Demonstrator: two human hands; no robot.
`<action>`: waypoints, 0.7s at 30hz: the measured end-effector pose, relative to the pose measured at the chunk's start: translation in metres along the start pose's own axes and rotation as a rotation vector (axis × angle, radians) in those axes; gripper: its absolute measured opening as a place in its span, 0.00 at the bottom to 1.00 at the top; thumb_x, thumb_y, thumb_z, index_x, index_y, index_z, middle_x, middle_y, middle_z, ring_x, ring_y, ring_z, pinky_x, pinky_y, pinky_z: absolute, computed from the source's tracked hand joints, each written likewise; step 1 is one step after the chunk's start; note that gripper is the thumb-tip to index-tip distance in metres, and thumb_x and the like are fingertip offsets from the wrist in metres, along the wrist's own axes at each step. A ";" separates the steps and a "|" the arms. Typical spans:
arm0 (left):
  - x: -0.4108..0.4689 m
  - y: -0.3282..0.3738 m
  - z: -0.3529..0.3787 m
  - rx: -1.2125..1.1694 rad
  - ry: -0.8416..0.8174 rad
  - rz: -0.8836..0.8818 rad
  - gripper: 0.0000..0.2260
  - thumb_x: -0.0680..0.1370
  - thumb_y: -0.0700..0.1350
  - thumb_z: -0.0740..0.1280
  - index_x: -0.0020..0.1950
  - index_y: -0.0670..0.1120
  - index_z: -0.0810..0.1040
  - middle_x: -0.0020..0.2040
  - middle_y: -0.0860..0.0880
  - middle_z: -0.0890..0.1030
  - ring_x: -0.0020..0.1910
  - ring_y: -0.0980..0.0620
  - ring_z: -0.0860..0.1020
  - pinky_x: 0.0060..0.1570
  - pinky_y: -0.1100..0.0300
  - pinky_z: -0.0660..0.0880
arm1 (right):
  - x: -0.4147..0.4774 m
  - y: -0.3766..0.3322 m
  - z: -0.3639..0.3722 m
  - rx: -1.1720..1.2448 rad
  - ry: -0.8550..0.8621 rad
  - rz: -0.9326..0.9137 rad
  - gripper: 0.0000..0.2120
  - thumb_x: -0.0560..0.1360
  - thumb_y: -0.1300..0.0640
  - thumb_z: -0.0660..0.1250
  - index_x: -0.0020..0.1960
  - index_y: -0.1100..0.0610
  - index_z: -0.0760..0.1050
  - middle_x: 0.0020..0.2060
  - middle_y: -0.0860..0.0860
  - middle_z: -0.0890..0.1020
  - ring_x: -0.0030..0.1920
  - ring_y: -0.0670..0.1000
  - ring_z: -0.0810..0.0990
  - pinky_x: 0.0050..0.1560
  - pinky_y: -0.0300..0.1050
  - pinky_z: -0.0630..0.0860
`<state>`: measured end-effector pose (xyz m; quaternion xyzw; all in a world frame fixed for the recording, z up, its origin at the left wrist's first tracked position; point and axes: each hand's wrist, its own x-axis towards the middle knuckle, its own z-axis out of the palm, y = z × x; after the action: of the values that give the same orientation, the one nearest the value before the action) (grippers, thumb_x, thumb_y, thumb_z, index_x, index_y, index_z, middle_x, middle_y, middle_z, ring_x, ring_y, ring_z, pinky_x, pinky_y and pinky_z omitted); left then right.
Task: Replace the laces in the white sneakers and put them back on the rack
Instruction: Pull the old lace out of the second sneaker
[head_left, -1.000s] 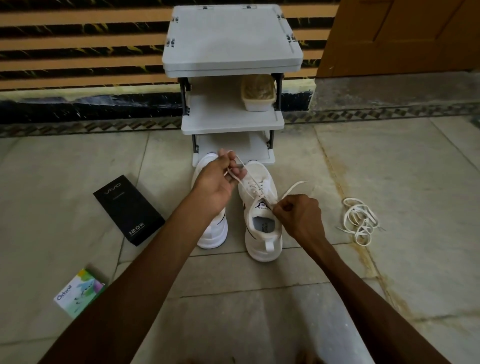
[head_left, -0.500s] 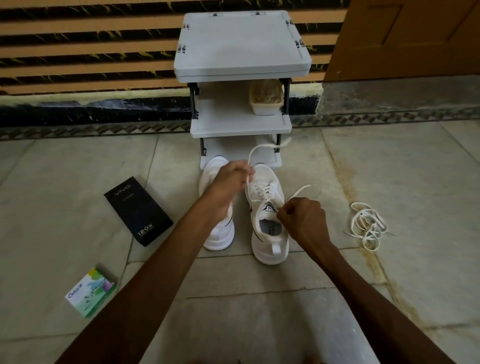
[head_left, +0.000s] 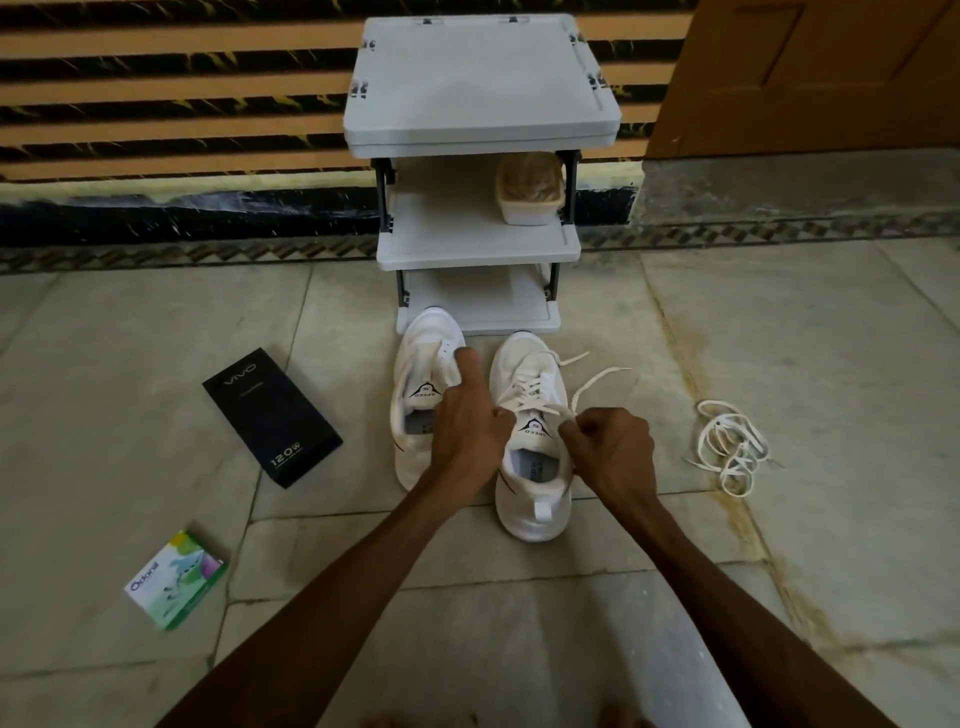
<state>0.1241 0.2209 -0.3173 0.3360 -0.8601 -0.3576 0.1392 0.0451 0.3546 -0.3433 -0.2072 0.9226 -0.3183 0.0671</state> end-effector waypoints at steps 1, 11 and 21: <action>-0.001 -0.004 -0.001 -0.021 0.000 -0.021 0.24 0.72 0.38 0.69 0.61 0.49 0.60 0.39 0.46 0.75 0.33 0.49 0.76 0.29 0.59 0.69 | -0.004 -0.001 -0.001 0.053 0.012 0.052 0.10 0.73 0.54 0.69 0.37 0.59 0.77 0.28 0.50 0.80 0.28 0.49 0.77 0.32 0.42 0.75; -0.003 -0.002 -0.009 -0.069 -0.080 0.022 0.21 0.74 0.37 0.69 0.59 0.48 0.61 0.40 0.49 0.74 0.33 0.56 0.73 0.29 0.68 0.66 | -0.002 -0.025 0.006 -0.233 -0.243 -0.291 0.28 0.64 0.60 0.76 0.62 0.48 0.74 0.62 0.52 0.69 0.59 0.55 0.69 0.50 0.47 0.76; -0.004 -0.007 -0.007 -0.054 -0.073 -0.045 0.22 0.70 0.36 0.68 0.55 0.51 0.60 0.40 0.46 0.77 0.37 0.48 0.77 0.31 0.57 0.72 | 0.008 -0.008 0.006 0.610 -0.060 0.339 0.10 0.68 0.67 0.75 0.36 0.56 0.76 0.37 0.54 0.80 0.39 0.51 0.79 0.42 0.49 0.79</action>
<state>0.1334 0.2165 -0.3173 0.3379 -0.8470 -0.3958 0.1086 0.0421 0.3421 -0.3435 -0.0306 0.8039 -0.5575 0.2049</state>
